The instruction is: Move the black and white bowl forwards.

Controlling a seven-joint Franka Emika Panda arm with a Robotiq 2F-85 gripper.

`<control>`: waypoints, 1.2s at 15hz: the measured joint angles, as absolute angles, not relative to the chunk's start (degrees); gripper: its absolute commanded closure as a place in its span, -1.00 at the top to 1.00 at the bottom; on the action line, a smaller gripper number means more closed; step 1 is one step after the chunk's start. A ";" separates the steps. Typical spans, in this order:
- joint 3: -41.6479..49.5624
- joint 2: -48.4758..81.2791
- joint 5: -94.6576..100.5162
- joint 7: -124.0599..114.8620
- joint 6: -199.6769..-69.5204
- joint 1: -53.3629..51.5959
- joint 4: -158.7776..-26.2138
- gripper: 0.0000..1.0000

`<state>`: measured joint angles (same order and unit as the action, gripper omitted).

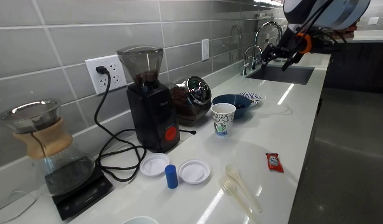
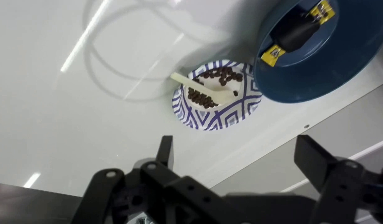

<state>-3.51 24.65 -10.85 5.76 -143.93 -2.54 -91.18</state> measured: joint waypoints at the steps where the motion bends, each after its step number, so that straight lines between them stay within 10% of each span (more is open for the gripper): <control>1: -3.50 26.39 -10.85 5.24 -146.10 -2.39 -89.92 1.00; 18: -1.73 44.83 -9.55 -7.29 -152.98 -3.92 -76.78 1.00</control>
<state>-1.73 44.83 -9.55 -7.29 -152.98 -3.92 -76.78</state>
